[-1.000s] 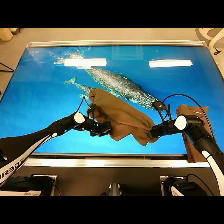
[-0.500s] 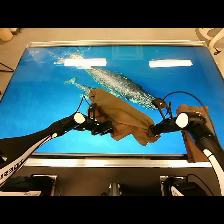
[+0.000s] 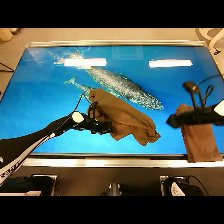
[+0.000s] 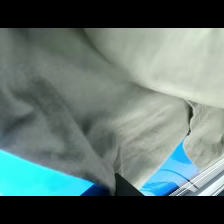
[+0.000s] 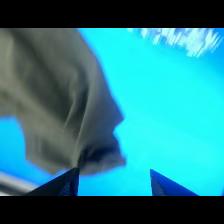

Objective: Fold the shirts.

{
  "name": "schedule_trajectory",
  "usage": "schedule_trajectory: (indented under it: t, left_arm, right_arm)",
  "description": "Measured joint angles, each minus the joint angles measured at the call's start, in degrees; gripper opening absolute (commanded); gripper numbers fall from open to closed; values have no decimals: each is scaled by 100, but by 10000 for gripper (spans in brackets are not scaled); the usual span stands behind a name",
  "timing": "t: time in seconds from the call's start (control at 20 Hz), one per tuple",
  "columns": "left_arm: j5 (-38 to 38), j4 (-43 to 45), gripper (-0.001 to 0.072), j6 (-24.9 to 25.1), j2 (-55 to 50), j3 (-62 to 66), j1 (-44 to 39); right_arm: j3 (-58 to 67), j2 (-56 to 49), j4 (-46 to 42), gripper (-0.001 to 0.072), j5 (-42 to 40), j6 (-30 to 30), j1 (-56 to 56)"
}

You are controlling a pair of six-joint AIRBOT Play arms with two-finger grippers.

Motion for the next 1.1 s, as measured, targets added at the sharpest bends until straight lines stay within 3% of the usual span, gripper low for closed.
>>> schedule_trajectory:
  t: [0.15,0.35,0.75,0.85,0.95,1.1]
  left_arm:
    - [-52,2,26,83,17,0,17]
    - [-103,0,26,129,92,0,46]
    - [-116,0,26,160,173,0,79]
    - [-118,0,25,162,186,0,79]
    - [-120,-2,25,162,227,0,79]
    - [-125,72,22,223,402,0,94]
  right_arm:
    - [-1126,39,726,560,219,-190,-258]
    - [-2465,57,1665,557,-463,-254,-372]
    - [-3204,-269,2669,534,-1875,-264,-195]
    - [-3226,-485,2896,441,-2186,-264,181]
    - [-3246,-658,3077,18,-2640,-245,555]
    - [-3121,-741,3346,22,-3095,-184,824]
